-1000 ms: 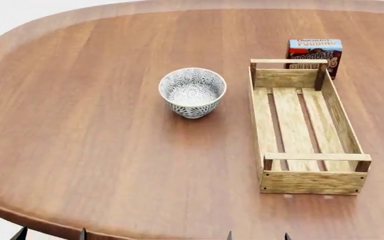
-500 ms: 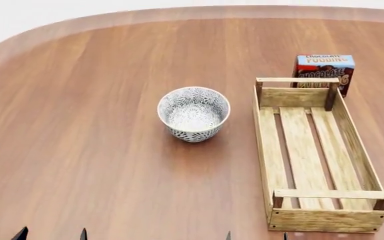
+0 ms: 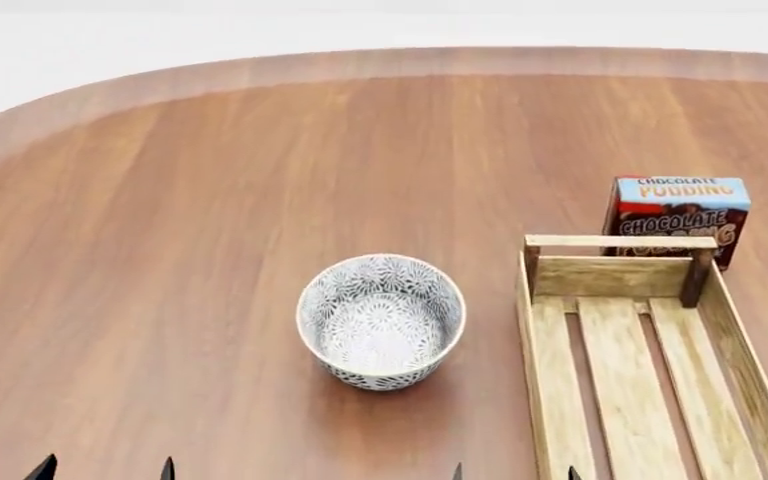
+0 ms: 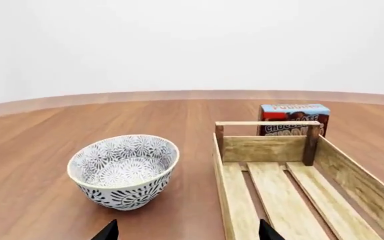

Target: Pick up the bowl on the left and put it in the tray.

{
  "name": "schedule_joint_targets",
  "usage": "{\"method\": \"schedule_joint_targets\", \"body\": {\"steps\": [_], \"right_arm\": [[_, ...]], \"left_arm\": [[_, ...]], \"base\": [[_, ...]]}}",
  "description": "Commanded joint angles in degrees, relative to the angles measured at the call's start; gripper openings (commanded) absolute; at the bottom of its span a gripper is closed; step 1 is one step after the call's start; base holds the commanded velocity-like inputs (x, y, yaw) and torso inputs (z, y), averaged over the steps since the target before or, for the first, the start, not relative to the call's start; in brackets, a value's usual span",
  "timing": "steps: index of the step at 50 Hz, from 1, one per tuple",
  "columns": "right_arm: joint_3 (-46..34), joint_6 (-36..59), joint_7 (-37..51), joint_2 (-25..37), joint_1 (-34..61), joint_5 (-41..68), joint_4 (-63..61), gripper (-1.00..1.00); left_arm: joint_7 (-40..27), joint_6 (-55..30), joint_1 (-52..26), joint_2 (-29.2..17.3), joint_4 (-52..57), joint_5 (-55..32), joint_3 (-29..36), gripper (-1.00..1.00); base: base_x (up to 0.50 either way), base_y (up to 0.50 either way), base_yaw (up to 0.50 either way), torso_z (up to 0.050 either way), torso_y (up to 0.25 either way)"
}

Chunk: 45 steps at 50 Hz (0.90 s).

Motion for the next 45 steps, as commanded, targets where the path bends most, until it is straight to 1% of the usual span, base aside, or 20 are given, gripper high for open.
{"method": "schedule_joint_targets", "body": {"steps": [1, 10, 15, 16, 17, 20, 22, 23, 24, 27, 28, 29, 32, 34, 36, 38, 39, 40, 42, 45], "right_arm": [[-0.41, -0.12, 0.36, 0.36, 0.06, 0.53, 0.12, 1.0], [-0.82, 1.8, 1.13, 0.65, 0.7, 0.57, 0.19, 1.0], [-0.9, 11.32, 3.31, 1.05, 2.89, 0.32, -1.25, 1.0], [-0.4, 13.24, 1.85, 1.37, 2.95, 2.76, -2.75, 1.0], [-0.54, 18.3, 1.66, 2.14, 3.44, 4.01, -5.73, 1.0], [-1.27, 25.39, 3.14, 4.02, 4.22, 3.36, -13.4, 1.0], [0.63, 35.83, 4.56, 5.37, 6.7, 6.25, -22.51, 1.0], [1.5, 39.1, 5.0, 5.67, 7.66, 7.49, -25.21, 1.0], [2.43, 46.7, 6.15, 6.96, 10.36, 9.12, -31.52, 1.0], [5.7, 58.58, 7.76, 7.35, 15.25, 13.48, -38.91, 1.0], [9.15, 67.18, 8.44, 6.7, 19.57, 17.55, -42.99, 1.0], [9.33, 67.85, 8.56, 6.67, 19.77, 17.79, -43.3, 1.0], [15.39, 85.26, 11.51, 4.28, 30.26, 23.22, -51.64, 1.0], [19.28, 92.26, 13.52, 3.12, 35.9, 27.72, -55.37, 1.0], [21.1, 92.3, 20.44, 5.31, 38.51, 37.78, -55.1, 1.0], [23.64, 92.28, 32.83, 8.61, 43.56, 54.61, -53.14, 1.0], [24.39, 92.2, 36.91, 9.38, 45.1, 59.81, -51.99, 1.0], [25.99, 92.14, 42.66, 10.86, 49.51, 68.13, -50.17, 1.0], [26.15, 91.39, 46.88, 11.88, 49.66, 73.35, -49.11, 1.0], [24.51, 89.56, 44.98, 14.22, 49.89, 70.43, -51.82, 1.0]], "left_arm": [[-0.43, 0.07, -0.02, -0.36, 0.0, -0.41, 0.45, 1.0], [-0.94, -0.19, -0.17, -0.59, 0.03, -0.63, 0.75, 1.0], [-2.02, -5.21, -1.41, -1.1, 1.8, -1.41, 0.49, 1.0], [-2.19, -7.0, -1.8, -1.42, 2.86, -1.72, 0.43, 1.0], [-2.85, -11.5, -2.52, -2.04, 6.15, -2.79, -0.01, 1.0], [-3.54, -17.19, -3.04, -3.64, 14.04, -4.3, -0.39, 1.0], [-4.39, -27.77, -5.08, -5.53, 22.98, -8.03, -1.21, 1.0], [-4.41, -30.08, -5.66, -6.25, 25.54, -8.86, -1.26, 1.0], [-5.7, -37.4, -7.6, -7.62, 31.73, -11.17, -1.91, 1.0], [-7.36, -48.36, -11.58, -8.38, 39.21, -17.76, -5.34, 1.0], [-9.19, -56.51, -15.33, -8.1, 43.17, -23.38, -8.77, 1.0], [-9.39, -57.02, -15.52, -8.1, 43.46, -23.72, -8.97, 1.0], [-14.3, -74.91, -25.36, -6.02, 50.45, -39.21, -18.84, 1.0], [-18.09, -82.94, -30.84, -4.43, 52.76, -46.71, -24.08, 1.0], [-20.12, -86.26, -33.81, -3.77, 53.95, -50.36, -26.61, 1.0], [-24.18, -90.08, -38.68, -3.11, 54.75, -55.97, -29.97, 1.0], [-26.72, -90.36, -39.85, -3.42, 54.12, -59.1, -30.74, 1.0], [-25.56, -87.79, -43.27, -4.16, 55.56, -64.27, -34.66, 1.0], [-26.72, -87.72, -42.31, -3.94, 54.25, -64.74, -34.68, 1.0], [-26.0, -86.58, -40.02, -3.75, 52.93, -64.16, -34.32, 1.0]], "base": [[0.5, 0.0, 0.0, 0.0, 0.0], [0.5, 0.0, 0.0, 0.0, 0.0], [0.06, 0.0, 0.0, 0.0, 0.003], [0.0, 0.0, 0.0, 0.0, 0.0], [0.0, 0.0, 0.0, 0.0, 0.0], [0.0, 0.0, 0.0, 0.0, 0.0], [0.0, 0.0, 0.0, 0.0, 0.0], [0.0, 0.0, 0.0, 0.0, 0.0], [0.0, 0.0, 0.0, 0.0, 0.0], [0.0, 0.0, 0.0, 0.0, 0.0], [0.0, 0.0, 0.0, 0.0, 0.0], [0.0, 0.0, 0.0, 0.0, 0.0], [0.0, 0.0, 0.0, 0.0, 0.0], [0.0, 0.0, 0.0, 0.0, 0.0], [0.0, 0.0, 0.0, 0.0, 0.0], [0.0, 0.0, 0.0, 0.0, 0.0], [0.0, 0.0, 0.0, 0.0, 0.0], [0.0, 0.0, 0.0, 0.05, 0.0], [0.0, 0.0, 0.0, 0.05, 0.0], [0.0, 0.0, 0.0, 0.05, 0.0]]}}
